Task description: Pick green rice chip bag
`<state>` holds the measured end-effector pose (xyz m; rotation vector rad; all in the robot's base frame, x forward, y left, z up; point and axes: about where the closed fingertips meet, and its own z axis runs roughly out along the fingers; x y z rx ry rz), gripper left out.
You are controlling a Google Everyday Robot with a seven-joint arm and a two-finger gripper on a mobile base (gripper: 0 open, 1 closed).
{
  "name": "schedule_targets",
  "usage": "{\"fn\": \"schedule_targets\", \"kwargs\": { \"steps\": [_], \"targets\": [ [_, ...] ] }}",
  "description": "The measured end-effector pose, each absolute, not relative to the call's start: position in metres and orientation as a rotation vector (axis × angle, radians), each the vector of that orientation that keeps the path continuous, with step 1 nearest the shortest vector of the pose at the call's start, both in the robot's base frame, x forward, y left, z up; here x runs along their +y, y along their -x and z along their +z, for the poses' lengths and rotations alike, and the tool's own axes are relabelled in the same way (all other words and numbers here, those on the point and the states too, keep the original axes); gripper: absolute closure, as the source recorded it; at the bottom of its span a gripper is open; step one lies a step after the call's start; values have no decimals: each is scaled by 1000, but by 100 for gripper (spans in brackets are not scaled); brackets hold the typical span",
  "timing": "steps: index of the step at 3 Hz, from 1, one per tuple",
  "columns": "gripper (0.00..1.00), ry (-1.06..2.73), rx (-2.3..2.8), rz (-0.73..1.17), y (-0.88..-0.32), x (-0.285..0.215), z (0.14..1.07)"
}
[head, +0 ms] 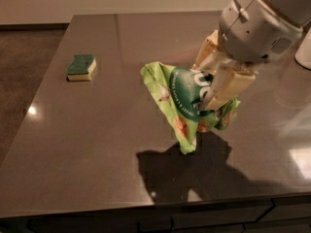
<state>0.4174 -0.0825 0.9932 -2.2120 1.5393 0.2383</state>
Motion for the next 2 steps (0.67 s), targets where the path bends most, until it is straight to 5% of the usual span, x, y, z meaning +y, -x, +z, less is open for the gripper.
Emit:
{"fn": "schedule_targets", "kwargs": {
  "steps": [2],
  "targets": [
    [100,2188,1471,198,-423,-74,1025]
  ]
}}
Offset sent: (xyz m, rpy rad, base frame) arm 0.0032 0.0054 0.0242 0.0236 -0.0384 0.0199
